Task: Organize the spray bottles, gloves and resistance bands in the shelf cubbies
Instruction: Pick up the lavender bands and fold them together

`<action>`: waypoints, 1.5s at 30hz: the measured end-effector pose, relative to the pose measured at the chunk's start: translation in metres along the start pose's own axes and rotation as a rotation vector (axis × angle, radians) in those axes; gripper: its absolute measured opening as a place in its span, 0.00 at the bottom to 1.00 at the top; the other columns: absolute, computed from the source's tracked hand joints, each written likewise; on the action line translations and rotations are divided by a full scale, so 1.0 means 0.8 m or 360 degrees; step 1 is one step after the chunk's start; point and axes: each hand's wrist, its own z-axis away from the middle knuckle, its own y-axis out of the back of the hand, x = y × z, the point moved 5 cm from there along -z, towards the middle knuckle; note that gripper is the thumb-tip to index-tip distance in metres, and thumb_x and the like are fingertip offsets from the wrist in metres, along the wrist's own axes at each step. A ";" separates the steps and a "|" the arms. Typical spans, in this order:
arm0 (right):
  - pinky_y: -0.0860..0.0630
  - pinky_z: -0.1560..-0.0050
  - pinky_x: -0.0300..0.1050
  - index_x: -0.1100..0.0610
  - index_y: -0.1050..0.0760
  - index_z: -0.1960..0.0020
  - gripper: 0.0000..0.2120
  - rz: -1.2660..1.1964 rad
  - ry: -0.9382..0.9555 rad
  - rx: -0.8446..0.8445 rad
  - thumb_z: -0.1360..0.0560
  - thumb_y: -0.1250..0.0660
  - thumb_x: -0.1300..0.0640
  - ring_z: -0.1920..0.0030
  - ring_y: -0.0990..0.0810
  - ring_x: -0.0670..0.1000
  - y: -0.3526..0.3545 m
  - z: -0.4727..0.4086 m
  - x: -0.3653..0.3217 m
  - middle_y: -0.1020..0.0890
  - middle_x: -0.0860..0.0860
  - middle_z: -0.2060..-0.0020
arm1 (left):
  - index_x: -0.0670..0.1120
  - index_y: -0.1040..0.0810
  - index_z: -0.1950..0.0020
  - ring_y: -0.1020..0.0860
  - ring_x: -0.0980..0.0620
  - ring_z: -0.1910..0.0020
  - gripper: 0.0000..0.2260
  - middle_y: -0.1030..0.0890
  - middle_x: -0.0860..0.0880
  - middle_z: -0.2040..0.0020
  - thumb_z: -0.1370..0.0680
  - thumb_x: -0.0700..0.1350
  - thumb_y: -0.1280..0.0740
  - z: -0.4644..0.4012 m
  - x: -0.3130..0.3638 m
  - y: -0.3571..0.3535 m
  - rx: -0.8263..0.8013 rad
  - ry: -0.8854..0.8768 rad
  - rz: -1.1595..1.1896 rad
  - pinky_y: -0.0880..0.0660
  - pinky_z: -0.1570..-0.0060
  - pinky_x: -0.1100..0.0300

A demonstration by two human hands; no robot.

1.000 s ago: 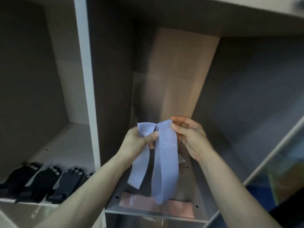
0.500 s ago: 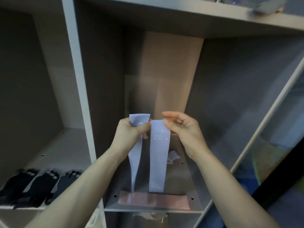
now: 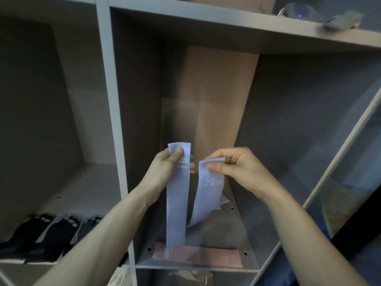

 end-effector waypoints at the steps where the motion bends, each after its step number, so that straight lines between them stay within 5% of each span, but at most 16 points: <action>1: 0.22 0.56 0.39 0.55 0.17 0.58 0.06 -0.0006 0.0011 0.0008 0.29 0.29 0.65 0.61 0.17 0.46 -0.002 -0.002 -0.003 0.14 0.53 0.62 | 0.40 0.21 0.51 0.18 0.55 0.65 0.14 0.16 0.47 0.62 0.19 0.47 0.41 0.000 0.002 -0.001 -0.0047 -0.0013 -0.0013 0.24 0.65 0.66; 5: 0.23 0.59 0.38 0.53 0.18 0.62 0.07 -0.0065 -0.0002 0.0116 0.32 0.26 0.64 0.65 0.18 0.45 -0.018 -0.013 0.001 0.15 0.49 0.68 | 0.42 0.18 0.49 0.19 0.52 0.62 0.15 0.17 0.46 0.59 0.19 0.48 0.42 0.007 -0.002 -0.020 -0.0361 0.0045 0.0131 0.22 0.61 0.63; 9: 0.25 0.67 0.43 0.53 0.20 0.64 0.05 -0.0042 -0.0045 0.0322 0.33 0.25 0.60 0.66 0.19 0.46 -0.025 -0.015 0.009 0.16 0.50 0.68 | 0.46 0.19 0.45 0.19 0.48 0.56 0.20 0.17 0.43 0.54 0.18 0.54 0.47 0.010 -0.010 -0.028 -0.0441 0.0073 0.0299 0.23 0.54 0.57; 15: 0.27 0.74 0.36 0.52 0.20 0.64 0.05 0.0095 -0.0007 0.0479 0.34 0.24 0.56 0.63 0.21 0.46 -0.031 -0.015 0.006 0.20 0.48 0.66 | 0.46 0.21 0.41 0.20 0.45 0.46 0.27 0.18 0.39 0.45 0.23 0.61 0.50 0.013 -0.015 -0.028 -0.0507 0.0063 0.0420 0.23 0.45 0.54; 19: 0.32 0.62 0.22 0.45 0.23 0.68 0.09 0.0575 0.0299 0.0657 0.36 0.23 0.55 0.50 0.30 0.43 -0.028 -0.018 -0.007 0.25 0.45 0.61 | 0.46 0.21 0.42 0.18 0.43 0.53 0.29 0.20 0.33 0.51 0.22 0.61 0.54 0.015 -0.013 -0.026 -0.0577 0.0081 0.0397 0.21 0.54 0.57; 22: 0.32 0.56 0.30 0.45 0.24 0.62 0.11 0.0516 0.0227 0.0583 0.36 0.23 0.55 0.49 0.27 0.43 -0.027 -0.025 0.005 0.23 0.44 0.59 | 0.42 0.23 0.40 0.21 0.40 0.57 0.34 0.22 0.33 0.57 0.24 0.65 0.56 0.017 -0.012 -0.027 -0.0616 0.0067 0.0406 0.21 0.53 0.53; 25: 0.26 0.54 0.40 0.46 0.22 0.58 0.10 0.0481 0.0132 0.0512 0.34 0.25 0.58 0.51 0.24 0.47 -0.027 -0.030 0.016 0.21 0.45 0.59 | 0.43 0.22 0.46 0.20 0.42 0.59 0.24 0.21 0.37 0.59 0.22 0.60 0.46 0.014 -0.017 -0.025 -0.0581 -0.0059 0.0203 0.22 0.51 0.51; 30: 0.29 0.76 0.43 0.56 0.22 0.65 0.07 -0.0039 0.0011 0.0321 0.34 0.24 0.62 0.78 0.29 0.54 -0.037 -0.047 0.026 0.22 0.57 0.65 | 0.37 0.21 0.50 0.18 0.46 0.61 0.06 0.18 0.40 0.59 0.23 0.38 0.36 0.005 -0.028 -0.019 -0.0412 -0.0146 0.0196 0.20 0.54 0.56; 33: 0.22 0.65 0.48 0.54 0.20 0.57 0.05 -0.0272 0.0010 0.0178 0.31 0.27 0.62 0.68 0.23 0.56 -0.035 -0.069 0.033 0.20 0.52 0.61 | 0.37 0.21 0.49 0.17 0.49 0.65 0.06 0.17 0.42 0.62 0.23 0.37 0.36 -0.012 -0.042 0.003 -0.0045 -0.0156 0.0232 0.19 0.57 0.58; 36: 0.27 0.53 0.28 0.55 0.21 0.51 0.07 -0.0014 -0.0071 0.0458 0.28 0.29 0.62 0.58 0.21 0.39 -0.003 -0.095 0.107 0.19 0.47 0.58 | 0.38 0.22 0.44 0.17 0.50 0.66 0.09 0.18 0.44 0.61 0.22 0.40 0.36 -0.031 -0.061 0.027 0.0197 -0.0101 0.0307 0.19 0.61 0.60; 39: 0.25 0.45 0.39 0.53 0.20 0.53 0.08 0.0266 -0.0295 0.0584 0.28 0.31 0.65 0.52 0.21 0.48 0.009 -0.106 0.220 0.18 0.53 0.54 | 0.39 0.23 0.46 0.20 0.51 0.71 0.10 0.19 0.45 0.65 0.20 0.43 0.39 -0.050 -0.083 0.036 0.0295 -0.0007 0.0349 0.21 0.66 0.59; 41: 0.26 0.46 0.34 0.58 0.22 0.43 0.14 0.0366 -0.0579 0.0424 0.26 0.35 0.70 0.51 0.24 0.48 -0.004 -0.103 0.297 0.19 0.54 0.51 | 0.39 0.24 0.50 0.21 0.51 0.74 0.13 0.19 0.46 0.68 0.19 0.47 0.41 -0.065 -0.100 0.034 0.0350 0.0095 0.0348 0.23 0.68 0.57; 43: 0.28 0.52 0.26 0.52 0.30 0.35 0.22 0.0452 -0.0809 0.0146 0.25 0.38 0.70 0.51 0.24 0.46 -0.024 -0.092 0.366 0.20 0.52 0.49 | 0.38 0.24 0.52 0.20 0.51 0.73 0.15 0.18 0.46 0.67 0.18 0.49 0.43 -0.081 -0.112 0.034 0.0372 0.0160 0.0351 0.23 0.68 0.58; 45: 0.30 0.37 0.38 0.49 0.27 0.35 0.20 0.0553 -0.0824 0.0029 0.24 0.37 0.64 0.39 0.24 0.52 -0.040 -0.094 0.427 0.24 0.56 0.37 | 0.40 0.23 0.53 0.18 0.50 0.70 0.13 0.16 0.44 0.63 0.19 0.48 0.42 -0.096 -0.122 0.037 0.0398 0.0151 0.0347 0.21 0.68 0.60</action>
